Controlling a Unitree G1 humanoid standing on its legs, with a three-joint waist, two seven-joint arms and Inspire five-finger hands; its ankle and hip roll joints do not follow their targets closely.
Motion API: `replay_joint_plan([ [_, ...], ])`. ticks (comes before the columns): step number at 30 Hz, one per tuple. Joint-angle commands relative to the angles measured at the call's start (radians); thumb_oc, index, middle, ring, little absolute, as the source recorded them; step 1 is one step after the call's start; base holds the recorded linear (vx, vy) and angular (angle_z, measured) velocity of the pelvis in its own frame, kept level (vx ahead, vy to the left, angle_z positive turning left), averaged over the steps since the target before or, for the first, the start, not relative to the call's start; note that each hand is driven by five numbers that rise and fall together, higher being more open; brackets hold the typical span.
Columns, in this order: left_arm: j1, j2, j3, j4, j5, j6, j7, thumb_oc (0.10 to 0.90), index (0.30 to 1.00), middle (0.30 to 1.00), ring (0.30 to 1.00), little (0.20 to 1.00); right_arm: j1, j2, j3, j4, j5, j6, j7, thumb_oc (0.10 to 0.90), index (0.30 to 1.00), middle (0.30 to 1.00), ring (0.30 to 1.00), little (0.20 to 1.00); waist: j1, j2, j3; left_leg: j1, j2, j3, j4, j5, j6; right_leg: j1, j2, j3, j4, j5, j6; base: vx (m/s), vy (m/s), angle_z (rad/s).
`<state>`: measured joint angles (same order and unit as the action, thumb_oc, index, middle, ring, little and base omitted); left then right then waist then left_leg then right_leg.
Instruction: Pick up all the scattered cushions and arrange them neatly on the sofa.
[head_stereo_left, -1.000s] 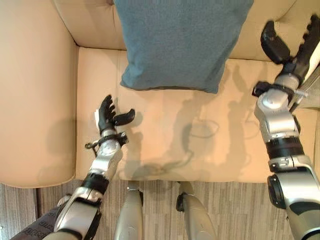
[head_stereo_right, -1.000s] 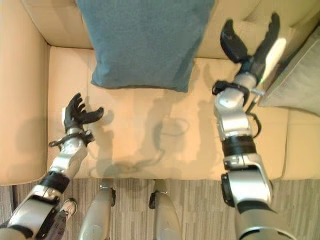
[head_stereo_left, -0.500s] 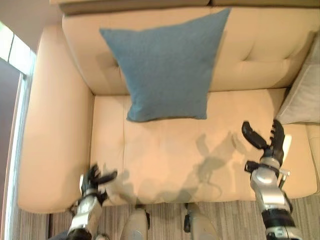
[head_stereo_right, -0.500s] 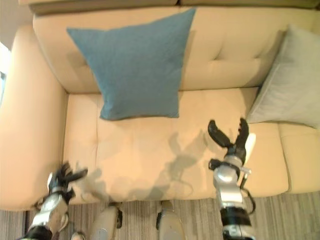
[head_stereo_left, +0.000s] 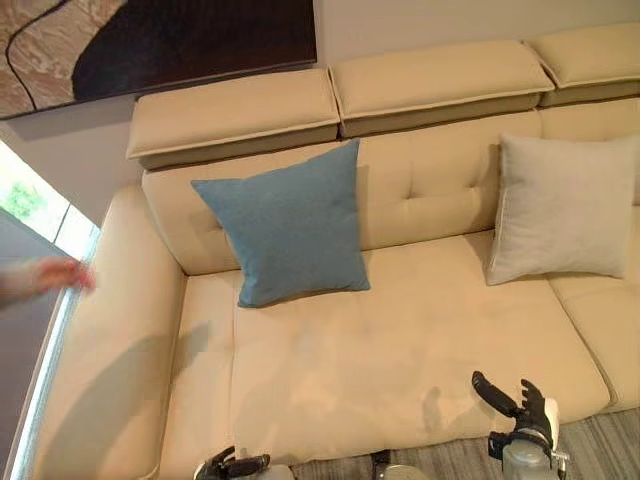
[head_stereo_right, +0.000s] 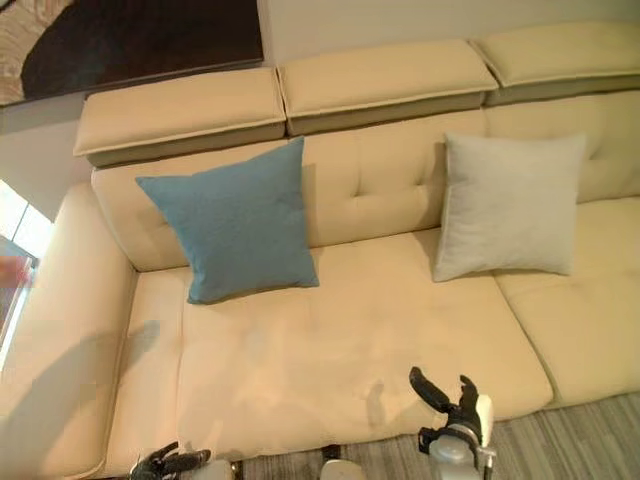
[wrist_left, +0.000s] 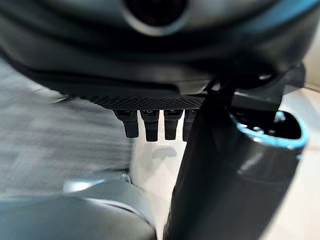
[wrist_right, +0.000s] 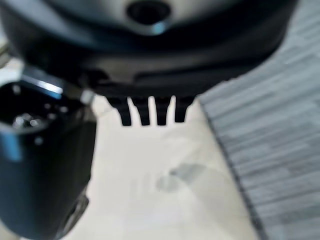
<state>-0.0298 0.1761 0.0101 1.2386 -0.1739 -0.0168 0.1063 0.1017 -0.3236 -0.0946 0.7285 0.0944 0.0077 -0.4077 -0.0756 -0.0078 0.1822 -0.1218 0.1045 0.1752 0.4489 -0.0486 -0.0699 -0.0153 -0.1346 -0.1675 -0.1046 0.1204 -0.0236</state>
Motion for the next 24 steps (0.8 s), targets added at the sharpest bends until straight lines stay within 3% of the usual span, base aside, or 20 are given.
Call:
replay_joint_plan([
  [1,0.094,0.015,-0.053,0.089,0.165,0.056,0.044,0.800,0.900,0.900,0.900,0.900,-0.028,-0.018,-0.047,-0.029,0.021,-0.065,-0.011,0.800,0.900,0.900,0.900,0.900,-0.014,0.003,-0.043,0.168,0.007,-0.011,-0.042,-0.047,-0.013,-0.025,0.074,-0.009,0.160,-0.189,0.068,-0.21,0.009,-0.13],
  [5,0.102,0.007,-0.069,0.092,0.205,0.063,0.071,0.800,0.900,0.900,0.900,0.900,-0.021,0.023,-0.031,-0.038,0.057,-0.072,-0.006,0.800,0.900,0.900,0.900,0.900,-0.043,0.034,-0.065,0.284,-0.038,-0.064,-0.128,-0.063,-0.020,-0.101,0.087,-0.044,0.183,-0.150,0.087,-0.33,0.106,0.23],
  [6,0.079,0.004,-0.091,0.076,0.223,0.064,0.076,0.800,0.900,0.900,0.900,0.900,-0.030,0.027,-0.024,-0.041,0.064,-0.070,-0.003,0.800,0.900,0.900,0.900,0.900,-0.063,0.042,-0.062,0.328,-0.056,-0.039,-0.253,-0.170,0.012,-0.151,0.072,-0.068,0.201,-0.120,0.105,-0.39,0.157,0.34],
  [7,0.079,0.005,-0.091,0.076,0.223,0.064,0.076,0.800,0.900,0.900,0.900,0.900,-0.030,0.028,-0.024,-0.041,0.064,-0.070,-0.003,0.800,0.900,0.900,0.900,0.900,-0.063,0.038,-0.064,0.326,-0.060,-0.040,-0.256,-0.166,0.013,-0.153,0.069,-0.067,0.200,-0.118,0.106,-0.40,0.197,0.49],
  [10,0.041,0.012,-0.146,0.042,0.253,0.048,0.098,0.800,0.900,0.900,0.900,0.900,-0.046,0.040,0.000,-0.047,0.060,-0.067,-0.011,0.800,0.900,0.900,0.900,0.900,-0.070,0.018,-0.031,0.314,-0.113,-0.065,-0.329,-0.239,0.058,-0.218,0.030,-0.071,0.192,-0.032,0.151,-0.44,0.222,0.63],
  [11,0.021,0.023,-0.156,0.033,0.265,0.053,0.106,0.800,0.900,0.900,0.900,0.900,-0.056,0.053,0.013,-0.037,0.062,-0.061,-0.008,0.800,0.900,0.900,0.900,0.900,-0.067,-0.001,-0.015,0.305,-0.141,-0.073,-0.371,-0.220,0.072,-0.237,0.012,-0.078,0.157,0.012,0.180,-0.53,0.235,0.36],
  [13,0.014,0.027,-0.162,0.040,0.290,0.060,0.112,0.800,0.900,0.900,0.900,0.900,-0.056,0.059,0.020,-0.032,0.059,-0.057,-0.005,0.800,0.900,0.900,0.900,0.900,-0.062,-0.006,-0.008,0.308,-0.150,-0.073,-0.398,-0.209,0.079,-0.238,0.007,-0.087,0.136,0.021,0.188,-0.37,0.136,0.30],
  [14,0.010,0.030,-0.184,0.052,0.350,0.070,0.125,0.800,0.900,0.900,0.900,0.900,-0.062,0.069,0.039,-0.016,0.048,-0.049,-0.005,0.800,0.900,0.900,0.900,0.900,-0.061,-0.012,0.014,0.310,-0.158,-0.057,-0.426,-0.185,0.082,-0.258,-0.017,-0.100,0.132,0.071,0.221,-0.25,0.081,-0.02],
  [15,0.010,0.030,-0.183,0.052,0.350,0.070,0.125,0.800,0.900,0.900,0.900,0.900,-0.062,0.069,0.039,-0.016,0.048,-0.049,-0.005,0.800,0.900,0.900,0.900,0.900,-0.061,-0.013,0.014,0.309,-0.160,-0.057,-0.428,-0.184,0.083,-0.259,-0.018,-0.099,0.132,0.071,0.222,-0.52,0.104,-0.11],
  [16,0.001,0.030,-0.184,0.041,0.337,0.064,0.121,0.800,0.900,0.900,0.900,0.900,-0.085,0.076,0.054,0.001,0.046,-0.050,-0.014,0.800,0.900,0.900,0.900,0.900,-0.045,0.004,0.035,0.283,-0.146,-0.041,-0.433,-0.155,0.086,-0.243,-0.026,-0.134,0.159,0.002,0.214,-0.28,0.025,-0.10],
  [17,0.001,0.030,-0.184,0.041,0.337,0.064,0.121,0.800,0.900,0.900,0.900,0.900,-0.085,0.075,0.054,0.002,0.046,-0.051,-0.014,0.800,0.900,0.900,0.900,0.900,-0.045,0.004,0.036,0.284,-0.146,-0.041,-0.433,-0.156,0.086,-0.243,-0.026,-0.134,0.161,0.000,0.214,-0.42,0.028,-0.13],
  [18,0.001,0.032,-0.187,0.036,0.335,0.061,0.127,0.800,0.900,0.900,0.900,0.900,-0.092,0.079,0.059,0.009,0.049,-0.056,-0.019,0.800,0.900,0.900,0.900,0.900,-0.039,0.016,0.045,0.264,-0.138,-0.038,-0.433,-0.137,0.091,-0.239,-0.048,-0.120,0.227,-0.034,0.203,-0.38,0.000,-0.11],
  [19,0.002,0.035,-0.190,0.028,0.326,0.058,0.128,0.800,0.900,0.900,0.900,0.900,-0.087,0.086,0.060,0.012,0.046,-0.056,-0.021,0.800,0.900,0.900,0.900,0.900,-0.024,0.040,0.044,0.231,-0.126,-0.041,-0.450,-0.104,0.100,-0.197,-0.078,-0.054,0.343,-0.089,0.175,-0.38,0.000,-0.10],
  [21,0.005,0.036,-0.190,0.025,0.321,0.058,0.133,0.800,0.900,0.900,0.900,0.900,-0.085,0.093,0.060,0.023,0.051,-0.053,-0.018,0.800,0.900,0.900,0.900,0.900,-0.015,0.051,0.038,0.217,-0.123,-0.041,-0.455,-0.092,0.105,-0.186,-0.091,-0.027,0.409,-0.107,0.161,-0.24,0.005,0.01],
  [24,0.020,0.043,-0.181,0.030,0.316,0.068,0.152,0.800,0.900,0.900,0.900,0.900,-0.073,0.109,0.066,0.031,0.055,-0.051,-0.021,0.800,0.900,0.900,0.900,0.900,0.013,0.058,0.014,0.182,-0.113,-0.036,-0.445,-0.074,0.103,-0.090,-0.105,0.021,0.455,-0.153,0.157,-0.20,-0.112,0.03],
])
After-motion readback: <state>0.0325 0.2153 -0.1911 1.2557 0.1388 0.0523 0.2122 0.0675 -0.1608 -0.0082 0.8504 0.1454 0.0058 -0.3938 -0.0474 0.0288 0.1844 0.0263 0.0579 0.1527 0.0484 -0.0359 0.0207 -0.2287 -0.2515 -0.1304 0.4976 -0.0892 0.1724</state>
